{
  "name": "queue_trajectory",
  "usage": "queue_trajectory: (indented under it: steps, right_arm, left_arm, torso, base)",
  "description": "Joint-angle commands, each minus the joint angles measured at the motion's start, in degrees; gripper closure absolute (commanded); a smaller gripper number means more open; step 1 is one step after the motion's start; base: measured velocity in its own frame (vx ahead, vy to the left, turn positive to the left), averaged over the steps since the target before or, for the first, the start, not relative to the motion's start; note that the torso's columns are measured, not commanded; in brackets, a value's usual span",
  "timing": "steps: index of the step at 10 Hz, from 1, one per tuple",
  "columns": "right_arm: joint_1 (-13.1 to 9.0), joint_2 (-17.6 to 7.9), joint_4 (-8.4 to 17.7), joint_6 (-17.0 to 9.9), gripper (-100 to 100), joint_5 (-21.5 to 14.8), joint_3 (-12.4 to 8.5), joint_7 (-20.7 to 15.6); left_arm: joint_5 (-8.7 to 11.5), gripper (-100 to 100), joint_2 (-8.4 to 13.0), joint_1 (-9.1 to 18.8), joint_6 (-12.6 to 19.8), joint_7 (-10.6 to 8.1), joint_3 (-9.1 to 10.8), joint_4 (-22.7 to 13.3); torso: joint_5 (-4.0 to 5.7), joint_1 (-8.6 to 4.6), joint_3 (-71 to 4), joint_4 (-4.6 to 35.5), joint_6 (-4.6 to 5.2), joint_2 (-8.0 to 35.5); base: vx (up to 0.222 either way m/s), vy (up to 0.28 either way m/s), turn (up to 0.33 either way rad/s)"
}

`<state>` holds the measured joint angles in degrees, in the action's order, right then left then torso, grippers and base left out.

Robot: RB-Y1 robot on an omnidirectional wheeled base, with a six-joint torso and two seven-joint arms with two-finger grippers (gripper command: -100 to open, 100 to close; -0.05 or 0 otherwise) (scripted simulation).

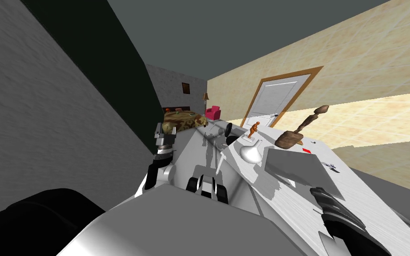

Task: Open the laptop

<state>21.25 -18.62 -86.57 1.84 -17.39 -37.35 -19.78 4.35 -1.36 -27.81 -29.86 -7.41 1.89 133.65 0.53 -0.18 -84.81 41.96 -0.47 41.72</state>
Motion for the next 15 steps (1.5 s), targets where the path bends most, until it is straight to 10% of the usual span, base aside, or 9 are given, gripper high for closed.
queue_trajectory:
  steps: [1, 2, 10, 11, 15]
  right_arm:
    - [-0.3, 0.9, 0.1, 0.5, 100, 0.1, 0.2, 0.2]
    - [0.4, -0.4, -1.4, -1.7, -100, 0.9, 0.2, 1.2]
    - [3.2, -5.6, -6.8, -9.8, -100, 4.0, 0.3, 4.2]
    - [3.2, -5.7, -6.9, -10.1, 0, 4.0, 0.3, 4.3]
    - [3.2, -5.8, -7.0, -10.0, 0, 4.0, 0.2, 4.3]
  left_arm:
    - [0.0, 0, 0.0, 0.0, 0.0, 0.0, 0.0, 0.0]
    - [0.0, 0, 0.0, 0.0, 0.0, 0.0, -0.01, 0.0]
    - [0.0, 0, 0.0, 0.0, 0.0, 0.0, -0.01, 0.0]
    - [0.0, 0, 0.0, 0.0, 0.0, 0.0, -0.01, 0.0]
    - [0.0, 0, 0.0, 0.0, 0.0, 0.0, -0.01, 0.0]
  torso:
    - [-0.15, 0.17, 0.0, 0.0, -0.03, 0.0]
    - [-0.44, 0.31, 0.0, 0.1, 0.17, 0.1]
    - [-0.65, 0.32, 0.3, 0.4, 0.5, 0.6]
    - [-0.58, 0.23, 0.2, 0.3, 0.5, 0.5]
    - [-0.43, 0.11, 0.2, 0.3, 0.46, 0.5]
  base:
    - [-0.015, -0.014, -0.012]
    - [-0.032, 0.009, 0.067]
    - [-0.035, 0.018, 0.061]
    - [0.0, 0.0, 0.0]
    - [0.0, 0.0, 0.0]
